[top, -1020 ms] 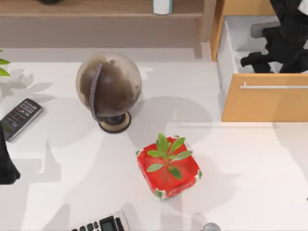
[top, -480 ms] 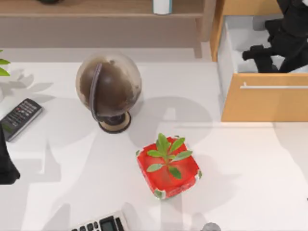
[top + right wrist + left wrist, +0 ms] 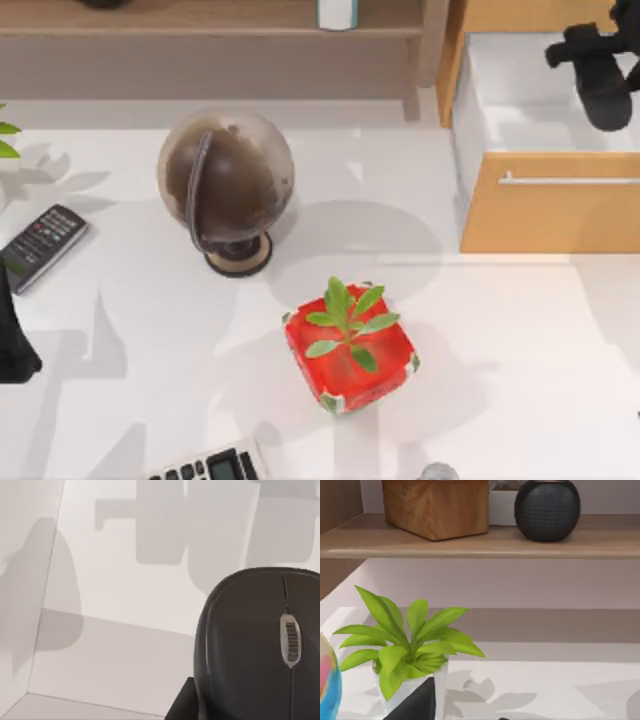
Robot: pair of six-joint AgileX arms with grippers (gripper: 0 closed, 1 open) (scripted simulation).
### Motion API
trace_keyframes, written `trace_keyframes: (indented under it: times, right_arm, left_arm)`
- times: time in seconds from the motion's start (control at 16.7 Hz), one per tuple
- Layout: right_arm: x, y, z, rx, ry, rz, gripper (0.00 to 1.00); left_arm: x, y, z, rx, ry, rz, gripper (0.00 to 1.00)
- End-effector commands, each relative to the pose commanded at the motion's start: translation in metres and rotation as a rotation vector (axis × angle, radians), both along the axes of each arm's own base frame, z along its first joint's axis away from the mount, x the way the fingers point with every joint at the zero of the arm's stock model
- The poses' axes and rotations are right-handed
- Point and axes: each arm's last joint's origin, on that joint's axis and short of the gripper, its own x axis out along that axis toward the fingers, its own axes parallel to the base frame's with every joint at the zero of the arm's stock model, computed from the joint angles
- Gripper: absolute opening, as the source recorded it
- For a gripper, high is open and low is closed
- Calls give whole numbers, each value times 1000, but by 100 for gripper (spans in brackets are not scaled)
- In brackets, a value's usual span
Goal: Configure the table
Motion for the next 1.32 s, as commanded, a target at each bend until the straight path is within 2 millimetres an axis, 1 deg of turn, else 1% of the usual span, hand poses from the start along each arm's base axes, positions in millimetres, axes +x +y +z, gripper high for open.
trace_keyframes:
  times: [0.12,0.24,0.36,0.48,0.6,0.72,1.08,1.32]
  right_arm:
    - [-20,-9,21,3,-52,-13,0]
    - [-42,-18,34,5,-84,-29,0]
    - [-65,-28,39,4,-97,-48,0]
    - [-89,-37,36,3,-89,-68,0]
    - [-114,-46,26,1,-67,-88,0]
    - [-139,-53,12,0,-34,-106,0]
    - [-210,-67,-45,1,97,-146,0]
    - [-249,-70,-80,6,177,-160,0]
  left_arm:
    - [0,0,0,0,0,0,100]
    - [0,0,0,0,0,0,100]
    - [0,0,0,0,0,0,100]
    - [0,0,0,0,0,0,100]
    - [0,0,0,0,0,0,100]
    - [0,0,0,0,0,0,100]
    - [0,0,0,0,0,0,100]
    - [0,0,0,0,0,0,100]
